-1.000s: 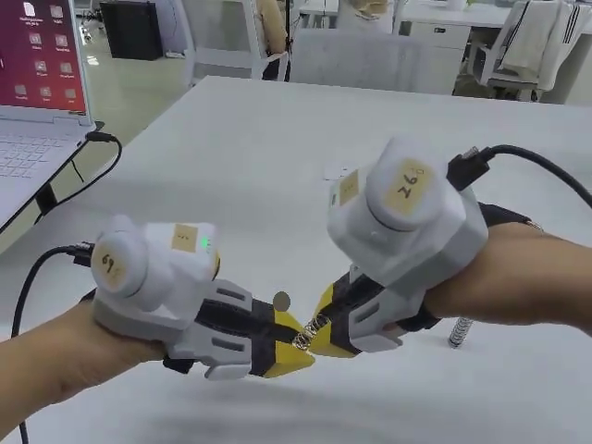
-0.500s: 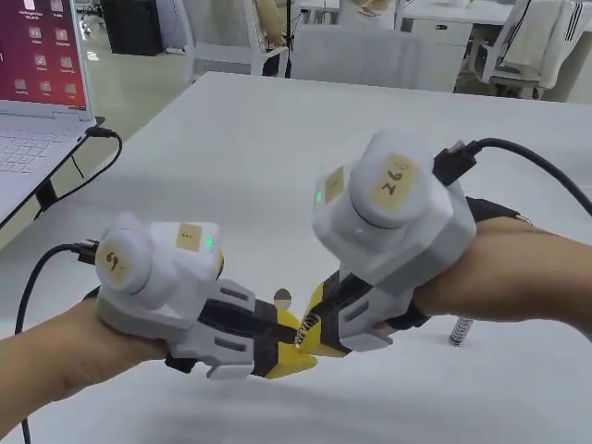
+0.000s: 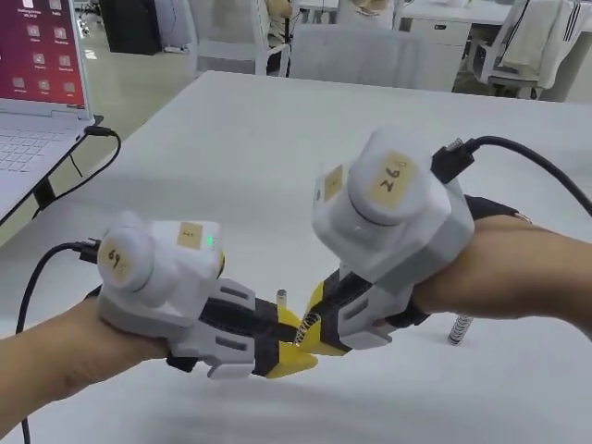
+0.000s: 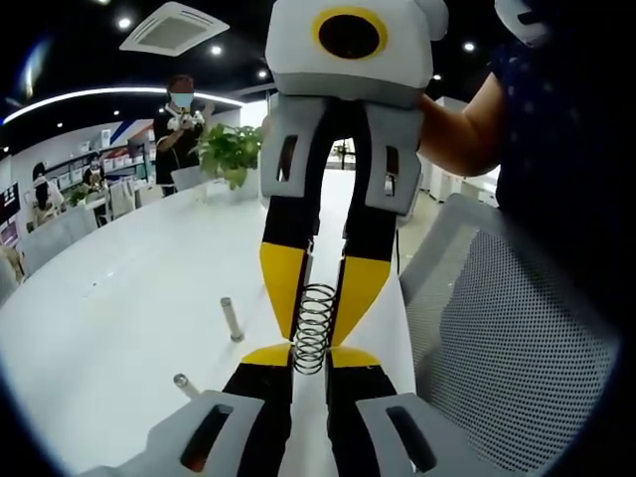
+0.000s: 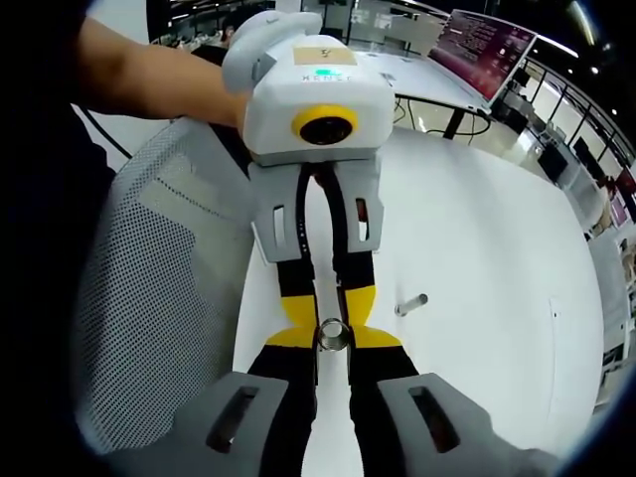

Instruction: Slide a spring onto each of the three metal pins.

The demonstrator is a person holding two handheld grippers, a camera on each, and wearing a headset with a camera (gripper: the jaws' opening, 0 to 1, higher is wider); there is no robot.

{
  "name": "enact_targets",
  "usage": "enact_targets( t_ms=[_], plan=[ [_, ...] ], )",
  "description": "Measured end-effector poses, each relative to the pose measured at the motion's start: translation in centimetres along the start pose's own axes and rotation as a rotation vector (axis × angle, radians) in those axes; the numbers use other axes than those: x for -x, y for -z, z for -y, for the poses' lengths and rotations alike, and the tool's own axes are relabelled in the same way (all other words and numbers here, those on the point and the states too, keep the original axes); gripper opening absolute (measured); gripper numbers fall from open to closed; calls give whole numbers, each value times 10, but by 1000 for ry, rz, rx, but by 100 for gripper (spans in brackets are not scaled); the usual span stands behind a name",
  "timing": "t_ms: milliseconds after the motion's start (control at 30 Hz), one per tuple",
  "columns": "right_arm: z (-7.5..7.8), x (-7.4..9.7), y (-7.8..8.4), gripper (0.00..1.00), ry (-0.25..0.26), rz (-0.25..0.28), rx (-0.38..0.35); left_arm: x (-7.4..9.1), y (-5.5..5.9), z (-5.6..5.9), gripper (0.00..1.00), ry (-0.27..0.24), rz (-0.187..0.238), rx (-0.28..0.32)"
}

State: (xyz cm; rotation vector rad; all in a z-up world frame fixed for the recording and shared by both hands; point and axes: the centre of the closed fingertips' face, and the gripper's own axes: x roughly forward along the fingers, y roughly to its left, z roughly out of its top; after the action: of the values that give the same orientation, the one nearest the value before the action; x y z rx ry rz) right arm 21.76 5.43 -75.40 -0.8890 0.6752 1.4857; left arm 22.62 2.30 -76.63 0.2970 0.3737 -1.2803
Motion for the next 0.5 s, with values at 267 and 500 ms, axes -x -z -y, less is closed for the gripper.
enact_targets(
  t_ms=[267, 500],
  plan=[
    [4, 2, 3, 8, 10, -11, -4, 2, 3, -3, 13, -9, -3, 36],
    [9, 6, 10, 8, 25, -17, -17, 5, 4, -7, 26, -35, 5, 89]
  ],
)
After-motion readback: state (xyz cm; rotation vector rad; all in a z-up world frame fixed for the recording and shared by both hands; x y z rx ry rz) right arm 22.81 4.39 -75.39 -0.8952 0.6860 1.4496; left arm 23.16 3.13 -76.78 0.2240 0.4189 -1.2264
